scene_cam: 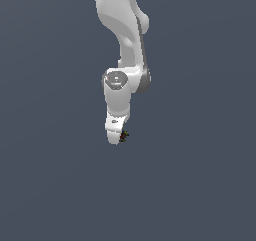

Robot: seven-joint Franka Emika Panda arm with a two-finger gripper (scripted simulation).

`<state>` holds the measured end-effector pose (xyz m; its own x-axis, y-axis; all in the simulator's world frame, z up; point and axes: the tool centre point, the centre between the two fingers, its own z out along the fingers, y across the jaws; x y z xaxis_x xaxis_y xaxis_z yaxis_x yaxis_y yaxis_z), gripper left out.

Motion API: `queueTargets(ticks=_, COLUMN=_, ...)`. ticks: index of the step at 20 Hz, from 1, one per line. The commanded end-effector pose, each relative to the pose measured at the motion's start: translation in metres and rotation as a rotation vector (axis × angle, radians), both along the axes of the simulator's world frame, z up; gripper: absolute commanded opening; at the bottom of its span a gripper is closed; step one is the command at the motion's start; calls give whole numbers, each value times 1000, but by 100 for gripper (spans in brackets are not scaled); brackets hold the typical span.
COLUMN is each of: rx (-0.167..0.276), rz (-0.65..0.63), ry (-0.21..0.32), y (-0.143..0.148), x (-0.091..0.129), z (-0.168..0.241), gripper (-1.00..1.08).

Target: Pick up the object and move it to a goal position.

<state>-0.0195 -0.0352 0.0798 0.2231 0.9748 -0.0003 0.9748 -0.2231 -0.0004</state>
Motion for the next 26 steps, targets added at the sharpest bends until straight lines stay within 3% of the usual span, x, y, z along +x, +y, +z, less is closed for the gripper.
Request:
queueTargets(ticks=1, rx=0, rz=0, ry=0, y=0, x=0, z=-1, gripper=100)
queueTargets(ticks=16, rx=0, rz=5, ry=0, y=0, x=0, z=-50, gripper=100)
queueTargets(ticks=17, rx=0, rz=5, ry=0, y=0, x=0, z=-50, gripper=-100)
queueTargets(ticks=26, rx=0, rz=5, ry=0, y=0, x=0, z=-50, gripper=-100)
